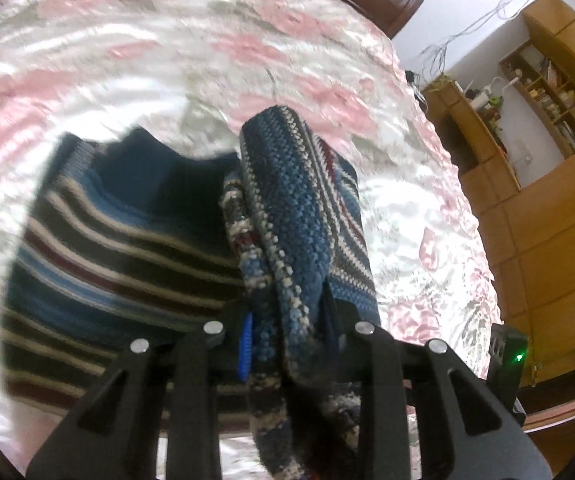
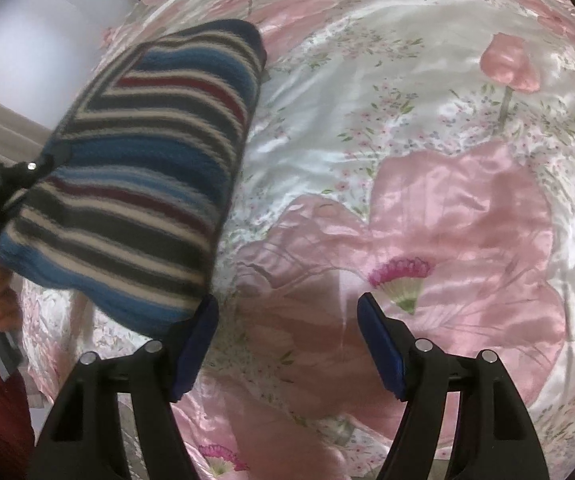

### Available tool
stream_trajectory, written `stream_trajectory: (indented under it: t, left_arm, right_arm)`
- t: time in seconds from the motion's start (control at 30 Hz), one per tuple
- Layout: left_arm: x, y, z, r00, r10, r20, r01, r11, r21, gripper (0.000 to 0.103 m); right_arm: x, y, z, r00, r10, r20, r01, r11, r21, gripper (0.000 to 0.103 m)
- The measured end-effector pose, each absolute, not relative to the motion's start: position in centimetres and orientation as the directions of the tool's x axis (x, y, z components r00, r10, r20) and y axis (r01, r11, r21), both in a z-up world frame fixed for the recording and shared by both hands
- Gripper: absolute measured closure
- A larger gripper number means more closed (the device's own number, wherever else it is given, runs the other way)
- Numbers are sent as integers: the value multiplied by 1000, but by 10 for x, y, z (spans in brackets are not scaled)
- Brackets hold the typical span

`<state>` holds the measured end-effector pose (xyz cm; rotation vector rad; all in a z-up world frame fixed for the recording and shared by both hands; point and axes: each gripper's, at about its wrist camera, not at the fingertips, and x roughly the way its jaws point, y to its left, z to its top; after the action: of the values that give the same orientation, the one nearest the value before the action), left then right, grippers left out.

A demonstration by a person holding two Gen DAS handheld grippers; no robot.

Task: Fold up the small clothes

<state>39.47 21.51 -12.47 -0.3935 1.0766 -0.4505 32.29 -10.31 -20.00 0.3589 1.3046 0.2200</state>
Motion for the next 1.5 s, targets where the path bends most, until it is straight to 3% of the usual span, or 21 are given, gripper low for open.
stream_trajectory:
  t: [0.3, 0.73, 0.83, 0.9, 1.03, 1.13, 1.5]
  left_arm:
    - [409, 302, -116, 442, -420, -793, 110, 902, -416, 77]
    - [419, 365, -203, 378, -388, -840, -12, 906, -424, 75]
    - [418, 363, -201, 383, -382, -841, -1, 911, -413, 71]
    - [415, 362, -194, 390, -342, -855, 4, 929, -370, 56]
    - [397, 370, -169, 404, -327, -854, 8, 935, -354, 47]
    - [370, 378, -148, 440, -329, -836, 16, 933, -358, 34]
    - [334, 353, -158, 412, -282, -867, 93, 959, -268, 33]
  right_arm:
    - [334, -62, -199, 240, 376, -895, -21, 924, 382, 30]
    - [333, -23, -206, 197, 365, -910, -100, 931, 352, 30]
    - [334, -16, -206, 192, 353, -916, -111, 935, 337, 30]
    - [334, -10, -206, 189, 357, -915, -111, 933, 341, 30]
    - [333, -1, -199, 200, 369, -908, -113, 929, 352, 30]
    - [330, 5, -193, 212, 376, -902, -118, 926, 358, 30]
    - [322, 32, -184, 214, 373, -903, -124, 927, 354, 30]
